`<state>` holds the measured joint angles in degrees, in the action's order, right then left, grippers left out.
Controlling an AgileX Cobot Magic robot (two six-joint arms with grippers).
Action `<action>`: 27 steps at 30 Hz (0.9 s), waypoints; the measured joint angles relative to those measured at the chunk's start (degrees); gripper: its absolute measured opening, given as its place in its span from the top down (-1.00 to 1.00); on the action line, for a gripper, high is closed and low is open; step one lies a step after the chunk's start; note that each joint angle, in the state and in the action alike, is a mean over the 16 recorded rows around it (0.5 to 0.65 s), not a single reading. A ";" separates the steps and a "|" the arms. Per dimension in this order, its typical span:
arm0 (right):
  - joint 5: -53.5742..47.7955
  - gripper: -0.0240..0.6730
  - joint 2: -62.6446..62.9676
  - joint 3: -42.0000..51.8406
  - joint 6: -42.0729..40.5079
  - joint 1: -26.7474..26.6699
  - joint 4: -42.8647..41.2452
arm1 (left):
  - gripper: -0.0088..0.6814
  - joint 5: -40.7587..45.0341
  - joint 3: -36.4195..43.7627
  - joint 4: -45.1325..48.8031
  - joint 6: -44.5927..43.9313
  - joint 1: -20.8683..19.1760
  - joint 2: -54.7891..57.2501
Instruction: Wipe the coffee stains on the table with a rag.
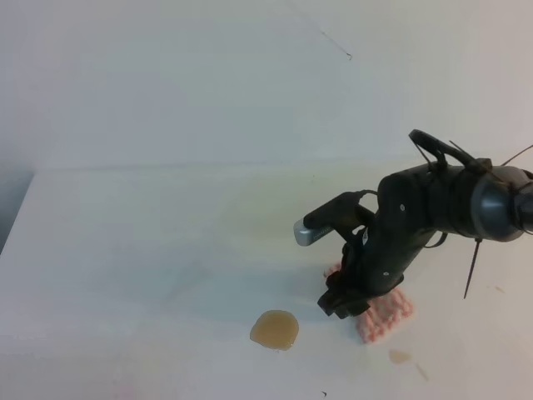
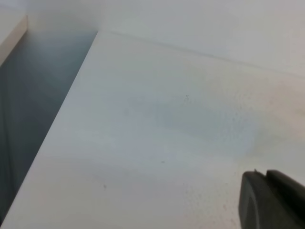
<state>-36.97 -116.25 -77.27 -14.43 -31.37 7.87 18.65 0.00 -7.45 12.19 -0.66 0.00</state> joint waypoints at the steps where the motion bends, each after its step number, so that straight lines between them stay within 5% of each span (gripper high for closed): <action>1: -0.07 0.01 -0.21 -0.08 0.05 0.00 -0.15 | 0.97 0.00 0.00 0.00 0.00 0.00 0.00; 14: -1.37 0.78 -0.57 -0.49 0.21 0.00 -1.24 | 0.97 0.00 0.00 0.00 0.00 0.00 0.00; 27: -4.11 0.84 2.18 -5.36 -4.42 -1.30 7.79 | 0.97 0.06 0.00 0.00 0.00 0.00 0.00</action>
<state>-41.08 -114.07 -82.62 -18.84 -32.67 15.67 18.71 0.00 -7.45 12.19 -0.66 0.00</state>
